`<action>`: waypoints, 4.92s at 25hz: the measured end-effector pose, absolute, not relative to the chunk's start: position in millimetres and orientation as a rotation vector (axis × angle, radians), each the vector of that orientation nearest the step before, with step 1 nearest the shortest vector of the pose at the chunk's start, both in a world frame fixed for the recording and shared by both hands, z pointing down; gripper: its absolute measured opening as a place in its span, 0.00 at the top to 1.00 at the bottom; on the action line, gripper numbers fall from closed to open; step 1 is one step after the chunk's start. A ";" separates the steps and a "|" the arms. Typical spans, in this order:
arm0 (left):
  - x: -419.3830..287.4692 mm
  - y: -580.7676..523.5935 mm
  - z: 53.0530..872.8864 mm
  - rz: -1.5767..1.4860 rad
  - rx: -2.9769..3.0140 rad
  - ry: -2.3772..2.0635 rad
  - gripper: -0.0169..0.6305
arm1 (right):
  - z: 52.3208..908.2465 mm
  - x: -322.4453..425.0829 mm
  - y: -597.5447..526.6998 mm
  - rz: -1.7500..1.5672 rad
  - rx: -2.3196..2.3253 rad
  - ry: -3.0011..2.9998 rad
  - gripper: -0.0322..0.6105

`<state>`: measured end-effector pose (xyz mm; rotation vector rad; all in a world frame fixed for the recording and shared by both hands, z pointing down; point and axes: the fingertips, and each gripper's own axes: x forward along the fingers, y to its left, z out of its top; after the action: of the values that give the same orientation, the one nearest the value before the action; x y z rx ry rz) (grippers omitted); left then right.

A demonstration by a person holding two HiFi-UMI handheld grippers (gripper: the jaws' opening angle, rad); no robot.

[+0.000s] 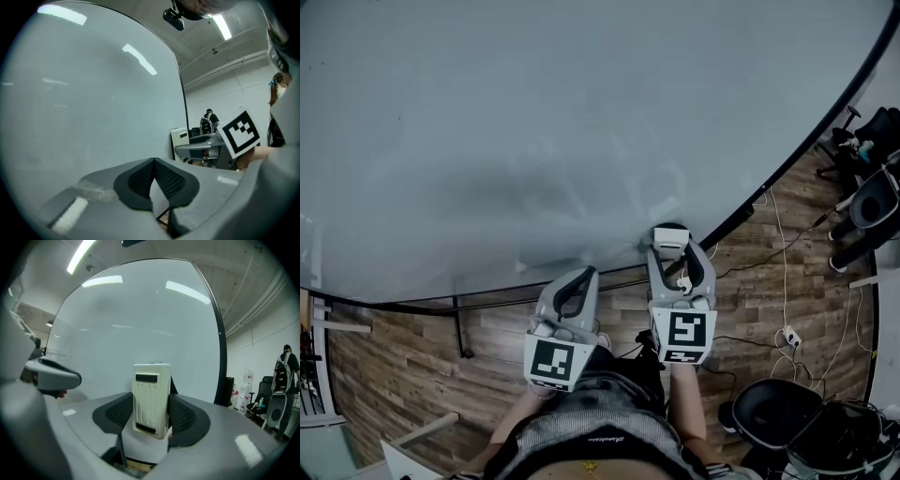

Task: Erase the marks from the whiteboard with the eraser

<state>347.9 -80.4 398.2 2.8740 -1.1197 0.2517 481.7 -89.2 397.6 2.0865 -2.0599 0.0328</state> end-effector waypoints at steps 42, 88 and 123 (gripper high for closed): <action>83.2 -106.8 404.6 0.187 2.796 -1.250 0.97 | 373.4 166.3 -122.4 -0.051 1.861 -2.246 0.58; -114.7 -104.2 414.1 0.155 2.666 -1.497 0.97 | 361.9 -43.8 -138.6 -0.131 1.653 -2.460 0.58; -147.5 -146.1 417.5 0.203 2.640 -1.470 0.97 | 375.5 -80.0 -156.7 -0.058 1.668 -2.390 0.58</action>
<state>-147.5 -146.1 417.5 2.6404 -1.4698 0.2029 -80.0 -156.7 375.5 1.6680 -2.3896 -0.0581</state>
